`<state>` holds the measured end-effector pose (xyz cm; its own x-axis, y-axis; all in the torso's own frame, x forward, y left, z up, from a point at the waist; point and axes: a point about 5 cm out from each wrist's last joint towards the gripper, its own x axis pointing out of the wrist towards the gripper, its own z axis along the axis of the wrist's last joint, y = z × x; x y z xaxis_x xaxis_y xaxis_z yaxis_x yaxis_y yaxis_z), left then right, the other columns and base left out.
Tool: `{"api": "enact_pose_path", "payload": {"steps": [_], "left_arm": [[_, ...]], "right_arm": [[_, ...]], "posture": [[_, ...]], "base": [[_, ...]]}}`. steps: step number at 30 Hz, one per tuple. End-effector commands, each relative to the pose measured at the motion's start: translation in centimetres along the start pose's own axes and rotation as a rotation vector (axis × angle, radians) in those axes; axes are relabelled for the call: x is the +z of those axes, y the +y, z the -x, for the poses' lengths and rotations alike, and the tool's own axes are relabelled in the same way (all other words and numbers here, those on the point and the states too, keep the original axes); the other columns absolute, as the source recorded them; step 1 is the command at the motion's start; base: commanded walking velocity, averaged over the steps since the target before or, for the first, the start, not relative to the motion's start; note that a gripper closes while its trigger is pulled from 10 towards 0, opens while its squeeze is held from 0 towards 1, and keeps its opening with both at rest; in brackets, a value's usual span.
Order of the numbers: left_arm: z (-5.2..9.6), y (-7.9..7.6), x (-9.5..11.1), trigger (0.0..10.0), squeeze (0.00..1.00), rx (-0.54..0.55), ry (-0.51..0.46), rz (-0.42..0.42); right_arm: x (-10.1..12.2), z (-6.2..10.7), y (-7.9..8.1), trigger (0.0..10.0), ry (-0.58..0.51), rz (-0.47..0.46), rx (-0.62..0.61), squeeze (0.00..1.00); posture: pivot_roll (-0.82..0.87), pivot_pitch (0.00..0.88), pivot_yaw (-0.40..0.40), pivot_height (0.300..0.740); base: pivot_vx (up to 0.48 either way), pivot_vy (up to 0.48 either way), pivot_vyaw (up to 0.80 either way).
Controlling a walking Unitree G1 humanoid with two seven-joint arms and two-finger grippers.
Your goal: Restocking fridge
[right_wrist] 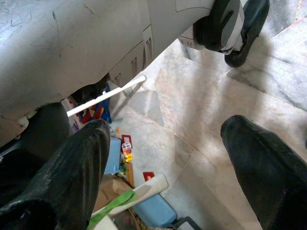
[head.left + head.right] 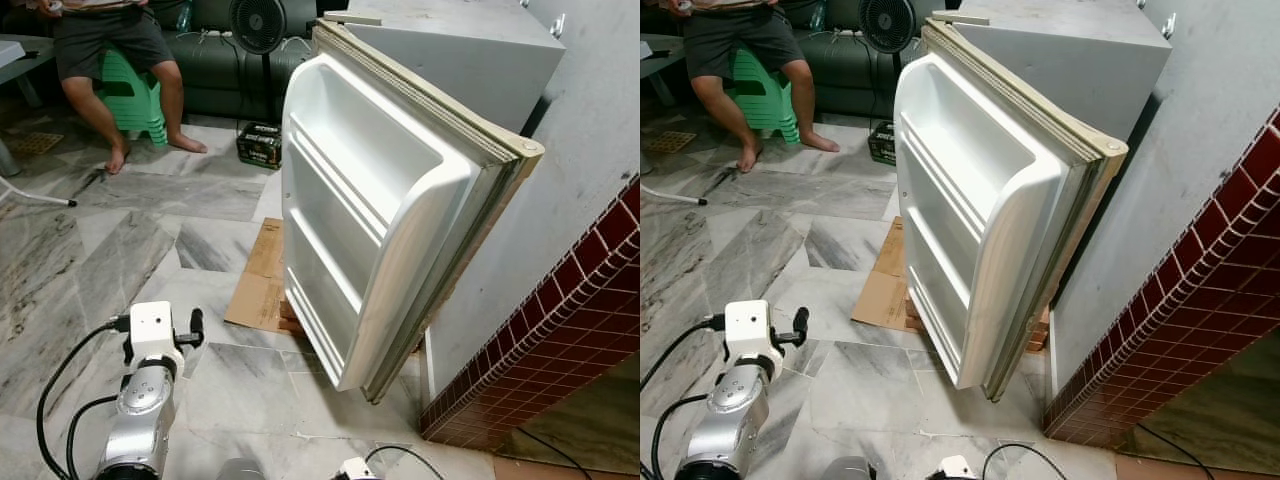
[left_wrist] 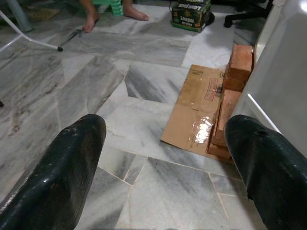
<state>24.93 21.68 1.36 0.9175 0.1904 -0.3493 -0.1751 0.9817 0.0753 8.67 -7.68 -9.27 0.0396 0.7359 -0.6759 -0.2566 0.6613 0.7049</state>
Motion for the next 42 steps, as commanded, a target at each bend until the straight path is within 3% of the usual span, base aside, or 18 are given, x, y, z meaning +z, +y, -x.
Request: {"api": "enact_pose_path", "payload": {"steps": [1, 35, 36, 39, 40, 42], "left_arm": [[0.0, 1.4, 0.0, 10.0, 0.0, 0.011, 0.001, 0.009], [0.0, 1.4, 0.0, 10.0, 0.0, 0.011, 0.001, 0.009], [0.0, -0.7, 0.6, 10.0, 0.0, -0.01, -0.022, -0.018], [0.1, -0.9, 0.6, 10.0, 0.0, -0.015, -0.028, -0.028], [0.1, -0.9, 0.7, 10.0, 0.0, -0.025, -0.039, -0.036], [0.1, -0.9, 0.7, 10.0, 0.0, -0.022, -0.038, -0.034]], "right_arm": [[27.8, 9.7, 11.8, 10.0, -0.963, 0.745, -0.128, 0.0], [27.8, 9.7, 11.8, 10.0, -0.963, 0.745, -0.128, 0.0], [22.6, 14.6, -2.0, 10.0, -0.977, 0.408, -0.718, 0.0], [22.2, 15.9, -2.4, 10.0, -1.064, 0.385, -0.776, 0.0], [22.7, 17.1, -1.1, 10.0, -1.198, 0.415, -0.773, 0.0], [22.4, 16.9, -1.2, 10.0, -1.19, 0.405, -0.769, 0.0]], "posture": [[0.05, 0.0, -0.016, 0.74], [0.05, 0.0, -0.016, 0.74], [0.03, 0.0, 0.0, 0.74], [0.03, 0.0, 0.0, 0.74], [0.03, 0.0, 0.0, 0.74], [0.04, 0.0, 0.0, 0.74]], "base": [[0.0, 0.0, 0.0], [0.0, 0.0, 0.0], [0.0, 0.0, 0.0], [0.0, 0.0, 0.0], [0.0, 0.0, 0.0], [0.0, 0.0, 0.0]]}}
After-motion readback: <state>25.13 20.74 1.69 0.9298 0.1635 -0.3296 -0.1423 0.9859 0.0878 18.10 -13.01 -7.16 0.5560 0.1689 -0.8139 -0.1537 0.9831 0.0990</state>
